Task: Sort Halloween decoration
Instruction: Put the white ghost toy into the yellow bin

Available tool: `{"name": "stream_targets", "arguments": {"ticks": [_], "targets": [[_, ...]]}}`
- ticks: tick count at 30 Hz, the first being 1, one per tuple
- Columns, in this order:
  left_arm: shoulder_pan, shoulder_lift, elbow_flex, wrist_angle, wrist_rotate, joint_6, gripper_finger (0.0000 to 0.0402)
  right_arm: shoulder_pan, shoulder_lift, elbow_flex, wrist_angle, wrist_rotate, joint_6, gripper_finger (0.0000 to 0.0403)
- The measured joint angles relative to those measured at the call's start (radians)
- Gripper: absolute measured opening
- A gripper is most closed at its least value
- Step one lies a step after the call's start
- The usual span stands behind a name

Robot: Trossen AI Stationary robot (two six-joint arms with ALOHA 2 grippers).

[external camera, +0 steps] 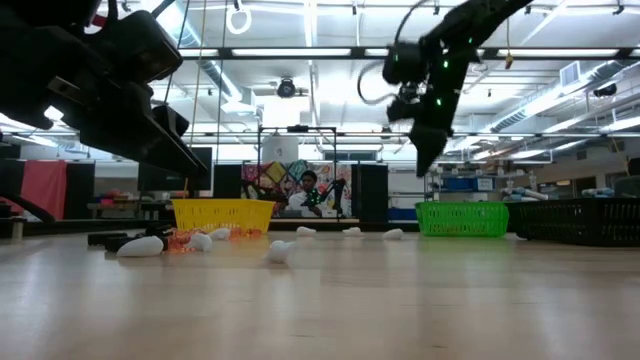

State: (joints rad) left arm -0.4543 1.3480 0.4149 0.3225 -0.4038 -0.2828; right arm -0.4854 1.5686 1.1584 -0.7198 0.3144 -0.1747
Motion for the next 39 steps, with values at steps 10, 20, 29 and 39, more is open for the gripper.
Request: {"name": "stream_targets", "arguments": {"ticks": [10, 20, 29, 39], "targets": [[0.042, -0.002, 0.000, 0.004, 0.000, 0.037, 0.0082, 0.278, -0.091, -0.115, 0.406, -0.030, 0.056, 0.0112], [0.143, -0.002, 0.000, 0.031, 0.000, 0.099, 0.0082, 0.434, -0.075, -0.374, 0.945, -0.025, 0.200, 0.0115], [0.189, -0.002, 0.000, 0.094, -0.002, 0.219, 0.0082, 0.519, 0.053, -0.370, 1.044, 0.111, 0.202, 0.0116], [0.181, -0.002, 0.000, 0.034, 0.000, 0.204, 0.0082, 0.504, 0.063, -0.363, 1.078, 0.105, 0.174, 0.0148]]}}
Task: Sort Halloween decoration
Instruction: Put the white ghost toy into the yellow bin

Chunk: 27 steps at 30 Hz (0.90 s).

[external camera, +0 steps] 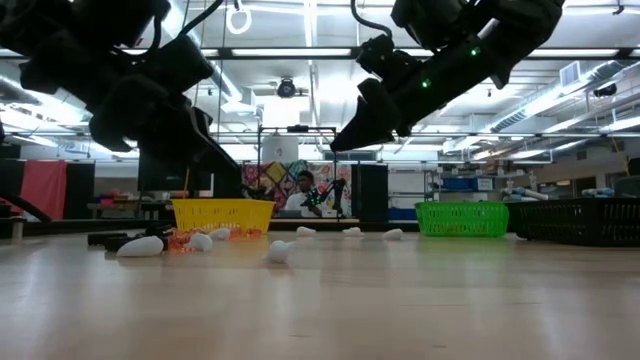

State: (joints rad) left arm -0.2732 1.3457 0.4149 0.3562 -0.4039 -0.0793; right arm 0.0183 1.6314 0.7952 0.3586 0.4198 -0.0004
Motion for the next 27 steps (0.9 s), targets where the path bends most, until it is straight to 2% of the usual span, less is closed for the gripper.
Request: {"name": "stream_targets", "arguments": {"ticks": [9, 16, 22, 27], "targets": [[-0.013, 0.000, 0.000, -0.021, 0.000, -0.040, 0.0082, -0.041, 0.000, 0.000, -0.023, 0.001, 0.042, 0.0228], [-0.019, 0.000, 0.000, -0.019, 0.000, -0.051, 0.0082, -0.040, -0.038, -0.098, 0.004, 0.032, 0.095, 0.0240], [0.000, 0.000, 0.000, -0.007, 0.000, -0.043, 0.0082, -0.010, -0.062, -0.273, 0.289, 0.005, 0.098, 0.0240], [0.025, 0.001, 0.000, 0.008, 0.000, -0.041, 0.0082, -0.029, 0.001, -0.371, 0.459, 0.013, 0.098, 0.0240]]}}
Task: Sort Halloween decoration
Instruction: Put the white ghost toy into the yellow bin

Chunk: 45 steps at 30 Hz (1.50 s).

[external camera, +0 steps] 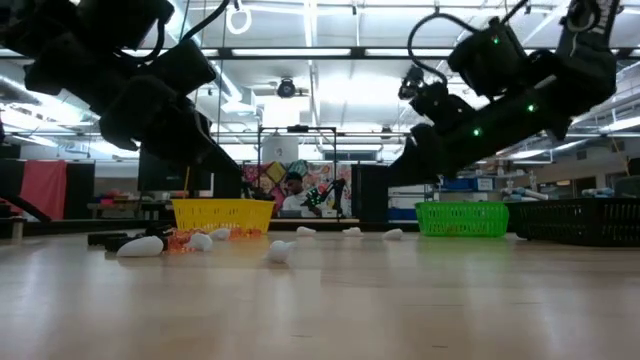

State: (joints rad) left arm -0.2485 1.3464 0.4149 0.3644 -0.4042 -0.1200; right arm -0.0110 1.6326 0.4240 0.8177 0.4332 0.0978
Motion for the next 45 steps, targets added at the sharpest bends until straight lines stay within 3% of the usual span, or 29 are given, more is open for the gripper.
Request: {"name": "stream_targets", "arguments": {"ticks": [7, 14, 18, 30, 37, 45], "targets": [[0.008, 0.000, 0.000, 0.033, 0.000, 0.004, 0.0082, 0.009, 0.149, 0.101, 0.041, 0.030, 0.090, 0.0240], [0.009, 0.000, 0.000, 0.023, 0.000, 0.010, 0.0082, 0.092, 0.247, 0.166, 0.036, 0.387, 0.171, 0.0240], [0.009, 0.000, 0.000, 0.023, 0.000, 0.029, 0.0082, 0.107, 0.247, 0.164, 0.016, 0.488, 0.144, 0.0240], [0.012, 0.000, 0.000, 0.028, 0.000, 0.038, 0.0082, -0.004, 0.363, 0.163, 0.043, 0.388, 0.237, 0.0240], [0.012, 0.000, 0.000, 0.027, 0.000, 0.038, 0.0082, -0.005, 0.405, 0.163, 0.059, 0.374, 0.341, 0.0236], [0.012, 0.000, 0.000, 0.021, -0.004, 0.057, 0.0082, -0.004, 0.388, 0.163, 0.022, 0.317, 0.395, 0.0169]]}}
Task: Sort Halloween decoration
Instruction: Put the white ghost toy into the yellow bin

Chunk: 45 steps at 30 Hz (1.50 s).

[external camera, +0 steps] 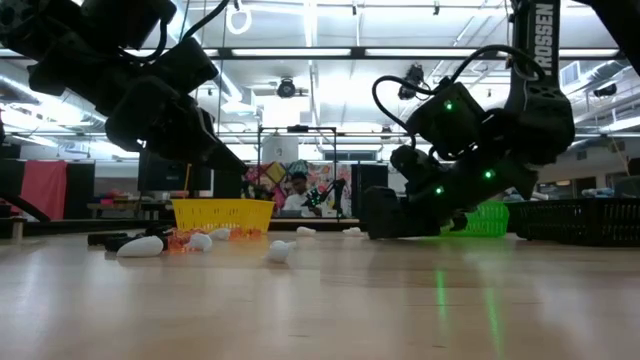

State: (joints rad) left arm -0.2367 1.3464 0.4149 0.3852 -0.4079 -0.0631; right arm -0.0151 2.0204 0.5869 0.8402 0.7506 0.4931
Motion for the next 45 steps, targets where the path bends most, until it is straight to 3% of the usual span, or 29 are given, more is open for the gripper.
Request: {"name": "stream_targets", "arguments": {"ticks": [6, 9, 15, 22, 29, 40, 45], "targets": [[-0.003, -0.018, 0.000, -0.012, -0.143, -0.001, 0.0082, -0.015, -0.007, 0.000, 0.001, -0.053, -0.035, 0.0111], [-0.002, -0.048, 0.000, -0.019, -0.160, 0.001, 0.0082, -0.026, -0.008, 0.000, 0.004, -0.086, -0.048, 0.0101], [0.035, -0.085, 0.000, -0.016, -0.182, 0.077, 0.0082, -0.041, -0.043, -0.001, -0.020, -0.179, -0.081, 0.0107], [0.109, -0.085, 0.000, -0.022, -0.182, 0.128, 0.0082, -0.083, -0.185, -0.001, -0.103, -0.345, -0.109, 0.0104], [0.142, -0.085, 0.000, -0.105, -0.182, 0.056, 0.0082, -0.187, -0.377, -0.001, -0.260, -0.497, 0.020, 0.0107], [0.104, -0.085, 0.000, -0.127, -0.182, 0.006, 0.0082, -0.308, -0.534, -0.001, -0.402, -0.770, 0.086, 0.0109], [0.081, -0.096, 0.025, -0.162, -0.180, 0.004, 0.0082, -0.305, -0.532, -0.001, -0.413, -0.797, 0.066, 0.0109]]}}
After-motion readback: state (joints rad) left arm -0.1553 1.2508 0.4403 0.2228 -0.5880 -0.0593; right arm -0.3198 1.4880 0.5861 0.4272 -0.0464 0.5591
